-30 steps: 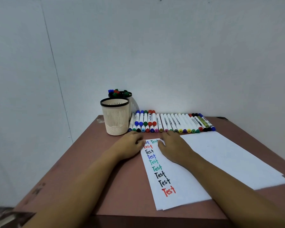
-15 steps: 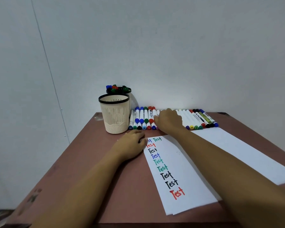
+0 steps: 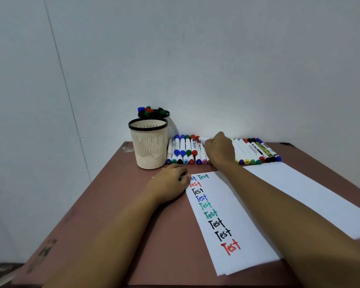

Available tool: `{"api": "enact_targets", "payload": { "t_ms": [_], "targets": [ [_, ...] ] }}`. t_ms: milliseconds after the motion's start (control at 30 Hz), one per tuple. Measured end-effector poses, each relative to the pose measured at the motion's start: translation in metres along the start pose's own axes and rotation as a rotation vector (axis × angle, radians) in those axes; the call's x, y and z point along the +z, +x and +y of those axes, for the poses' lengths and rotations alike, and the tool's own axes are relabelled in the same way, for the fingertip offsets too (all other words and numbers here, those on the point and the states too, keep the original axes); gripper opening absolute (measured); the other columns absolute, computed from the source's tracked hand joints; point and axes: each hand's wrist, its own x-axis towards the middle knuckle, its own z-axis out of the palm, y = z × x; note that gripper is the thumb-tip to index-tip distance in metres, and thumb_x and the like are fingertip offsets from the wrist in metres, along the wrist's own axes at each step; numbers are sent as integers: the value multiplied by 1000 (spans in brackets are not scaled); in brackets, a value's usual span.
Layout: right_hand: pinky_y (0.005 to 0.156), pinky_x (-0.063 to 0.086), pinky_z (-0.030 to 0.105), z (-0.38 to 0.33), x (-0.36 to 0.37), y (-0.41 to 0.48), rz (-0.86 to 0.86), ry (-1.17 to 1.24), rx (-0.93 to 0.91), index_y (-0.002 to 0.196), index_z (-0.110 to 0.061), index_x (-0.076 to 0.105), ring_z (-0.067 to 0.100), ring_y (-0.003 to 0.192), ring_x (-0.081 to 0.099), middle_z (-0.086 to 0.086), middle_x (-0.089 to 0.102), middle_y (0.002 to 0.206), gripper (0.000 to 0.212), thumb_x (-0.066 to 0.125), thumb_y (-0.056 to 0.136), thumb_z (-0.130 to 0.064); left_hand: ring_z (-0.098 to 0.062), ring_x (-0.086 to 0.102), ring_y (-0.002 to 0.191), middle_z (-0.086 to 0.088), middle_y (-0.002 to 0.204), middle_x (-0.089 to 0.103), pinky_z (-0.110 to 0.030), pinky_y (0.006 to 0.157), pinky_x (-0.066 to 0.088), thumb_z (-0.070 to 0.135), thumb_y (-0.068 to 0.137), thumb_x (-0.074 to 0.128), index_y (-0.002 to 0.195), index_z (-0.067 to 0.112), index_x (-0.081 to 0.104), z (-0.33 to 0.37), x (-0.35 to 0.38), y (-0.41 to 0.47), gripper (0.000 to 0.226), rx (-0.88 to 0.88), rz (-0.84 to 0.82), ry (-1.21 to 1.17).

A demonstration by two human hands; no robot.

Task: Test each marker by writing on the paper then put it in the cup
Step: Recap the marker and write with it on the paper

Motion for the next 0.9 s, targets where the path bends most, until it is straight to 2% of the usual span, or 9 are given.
{"api": "enact_targets", "payload": {
  "t_ms": [133,233,300,400,533,600,733,800,900],
  "targets": [
    [64,43,30,7,-23,-5,67,226,-5,105,-2,54,23,80,56,11,62,96,21,47,94,-18,-15,45,120,-5,134,50,-22,97,32,29,98,40,132,13,50,2,-4,-2,38,5,135,-87],
    [55,37,24,14,-40,-16,53,392,35,99,-8,56,15,71,52,6,62,93,14,50,91,-18,-16,41,123,-5,135,46,-18,96,27,26,97,43,137,12,44,8,-6,-4,42,38,265,-117],
    [59,40,25,20,-48,-25,26,478,68,93,-11,56,16,73,54,6,65,90,10,50,90,-18,-16,40,123,-5,134,44,-15,96,25,25,96,47,139,14,40,12,-6,-6,45,96,320,-123],
    [67,44,32,24,-56,-41,-5,584,98,89,-11,58,17,71,54,2,62,74,11,50,91,-18,-17,39,123,-6,134,41,-15,98,24,24,93,52,140,13,37,16,-4,-6,51,164,349,-85],
    [54,36,28,30,-58,-57,-43,713,141,75,-10,54,15,58,44,4,53,64,18,45,91,-12,-18,38,123,-6,138,41,-14,96,23,30,92,54,143,14,33,18,-2,-7,56,216,332,-18],
    [52,33,27,30,-57,-62,-73,772,148,74,-10,55,13,54,41,3,51,59,20,43,90,-11,-19,44,119,-5,135,46,-22,94,33,34,94,50,143,15,33,20,-2,-7,55,226,301,16],
    [51,35,24,25,-55,-64,-142,970,174,78,-14,57,11,51,43,0,50,57,18,52,94,-19,-20,55,96,-4,115,61,-27,70,36,29,97,43,130,17,47,23,-2,-7,36,217,326,42],
    [51,35,23,26,-53,-66,-248,1076,220,82,-15,56,9,51,45,-1,51,58,18,59,92,-30,-21,55,83,-5,101,64,-29,64,37,27,96,45,121,15,53,25,-2,-8,28,226,384,38],
    [50,36,21,25,-48,-73,-406,1079,219,82,-13,60,7,54,47,-1,51,61,17,63,89,-28,-23,56,76,-4,90,64,-33,60,41,26,95,49,114,14,56,27,-2,-9,24,233,425,42]
  ]
}}
